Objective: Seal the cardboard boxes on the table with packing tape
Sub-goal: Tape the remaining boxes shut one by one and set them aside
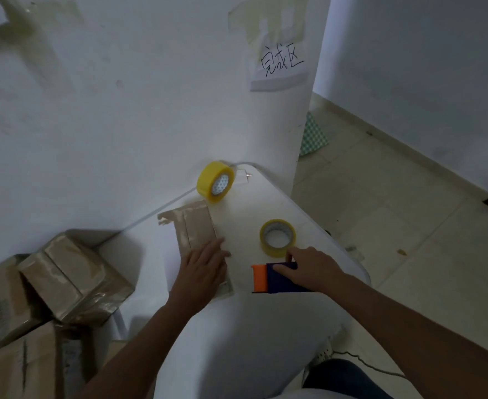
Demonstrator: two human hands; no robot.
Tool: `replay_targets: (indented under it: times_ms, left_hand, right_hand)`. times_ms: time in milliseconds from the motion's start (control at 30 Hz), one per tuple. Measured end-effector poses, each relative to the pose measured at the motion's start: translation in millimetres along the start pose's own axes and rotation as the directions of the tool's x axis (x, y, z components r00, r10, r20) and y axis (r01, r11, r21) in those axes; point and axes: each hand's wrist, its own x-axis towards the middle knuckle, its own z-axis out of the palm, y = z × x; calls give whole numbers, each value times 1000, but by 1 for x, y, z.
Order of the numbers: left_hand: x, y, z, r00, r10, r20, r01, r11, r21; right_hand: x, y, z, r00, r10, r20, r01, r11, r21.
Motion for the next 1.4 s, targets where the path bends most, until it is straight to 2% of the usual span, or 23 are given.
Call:
replay_targets:
  times_ms: [67,300,400,567,633,700,833,867,967,1033,1067,1100,1133,1167,1200,1233,1300,1400]
  left_hand:
    - [1,-5,7,994,113,-2,-113,993,-38]
    - [-3,-2,13,994,87,-63,-91,994,-59]
    - [-4,0,13,997,69,-43,-71,997,-40]
    - [-7,2,15,999,40,-35,-41,999,-30]
    - [-6,2,14,999,34,-42,-35,999,-38]
    - [-5,3,14,998,37,-48,-38,999,-34]
    - [-6,2,15,998,47,-48,-48,999,-13]
    - [-5,2,15,998,44,-51,-45,999,-14]
    - [-4,3,14,997,49,-56,-50,999,-17]
    - [-4,3,13,997,52,-50,-53,998,-23]
    - [-4,3,13,998,51,-47,-52,998,-29]
    - [-4,3,13,998,45,-45,-47,998,-39]
    - [-4,4,13,998,38,-46,-40,998,-50]
    - [-5,4,13,998,31,-48,-34,998,-58]
    - [-5,5,12,998,27,-49,-31,997,-65]
    - [-5,5,12,999,25,-46,-28,997,-75]
    - [-5,3,13,999,23,-33,-26,996,-87]
    - [-4,2,12,1000,-2,-4,1,993,-122]
  right_hand:
    - [2,-2,-3,999,-23,34,23,1000,-17]
    - [3,-18,-4,999,-40,-11,37,984,-176]
    - [9,-26,6,997,-38,-61,25,980,-196]
    - [15,7,8,990,111,-82,-129,958,-256]
    - [13,25,13,979,185,-85,-197,966,-165]
    - [10,30,25,978,198,-60,-201,978,-58]
    - [1,20,56,981,147,129,-164,977,136]
    - [-1,16,62,980,146,138,-166,975,148]
    - [1,8,68,989,146,-2,-145,982,121]
    - [2,-4,63,988,134,-77,-113,966,232]
    - [4,-14,59,986,160,-55,-128,918,374]
    - [4,-25,58,980,200,16,-173,805,568]
    - [4,-36,56,965,224,136,-248,611,752]
    - [4,-48,54,941,215,262,-329,392,859]
    - [4,-56,54,914,192,358,-396,224,891]
    - [5,-60,56,899,172,403,-429,155,890]
    - [6,-65,61,907,152,392,-416,178,892]
    - [7,-69,67,942,181,283,-323,256,911]
